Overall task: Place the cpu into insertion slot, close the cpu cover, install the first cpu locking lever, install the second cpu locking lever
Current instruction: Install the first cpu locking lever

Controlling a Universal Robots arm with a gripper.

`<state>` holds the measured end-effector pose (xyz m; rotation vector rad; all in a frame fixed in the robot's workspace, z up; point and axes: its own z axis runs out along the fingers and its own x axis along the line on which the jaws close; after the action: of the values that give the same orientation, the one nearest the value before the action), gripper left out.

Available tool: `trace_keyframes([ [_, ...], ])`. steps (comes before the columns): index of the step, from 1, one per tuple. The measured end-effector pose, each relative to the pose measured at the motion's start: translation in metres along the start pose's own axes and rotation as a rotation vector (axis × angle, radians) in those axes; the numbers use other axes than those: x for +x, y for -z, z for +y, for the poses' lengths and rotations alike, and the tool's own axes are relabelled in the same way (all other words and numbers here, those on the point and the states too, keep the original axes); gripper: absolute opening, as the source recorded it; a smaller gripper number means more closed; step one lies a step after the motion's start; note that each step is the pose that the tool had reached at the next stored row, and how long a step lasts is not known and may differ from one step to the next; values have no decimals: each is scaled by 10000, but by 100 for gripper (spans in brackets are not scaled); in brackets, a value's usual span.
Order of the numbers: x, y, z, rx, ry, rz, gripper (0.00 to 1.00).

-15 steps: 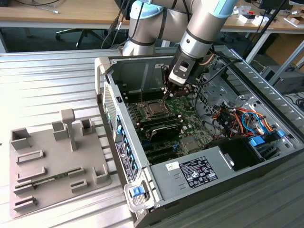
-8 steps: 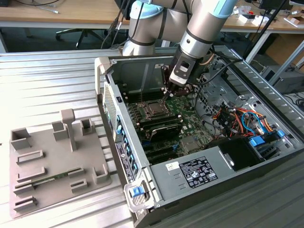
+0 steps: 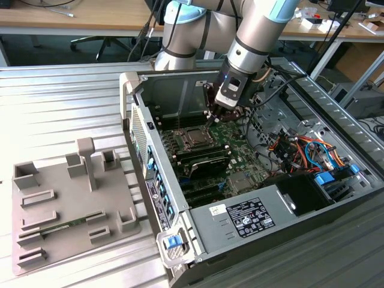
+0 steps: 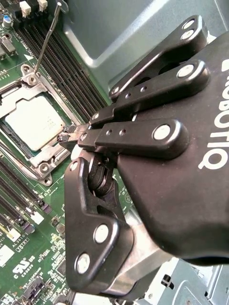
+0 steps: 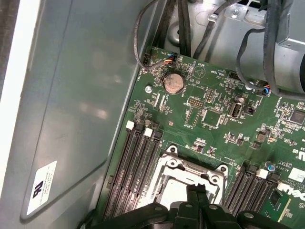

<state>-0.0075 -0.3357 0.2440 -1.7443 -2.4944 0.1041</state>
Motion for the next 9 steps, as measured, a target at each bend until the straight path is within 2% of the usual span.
trace_keyframes([
  [6,0,0,0,7,178,-20,11],
  [9,0,0,0,22,551,-61,11],
])
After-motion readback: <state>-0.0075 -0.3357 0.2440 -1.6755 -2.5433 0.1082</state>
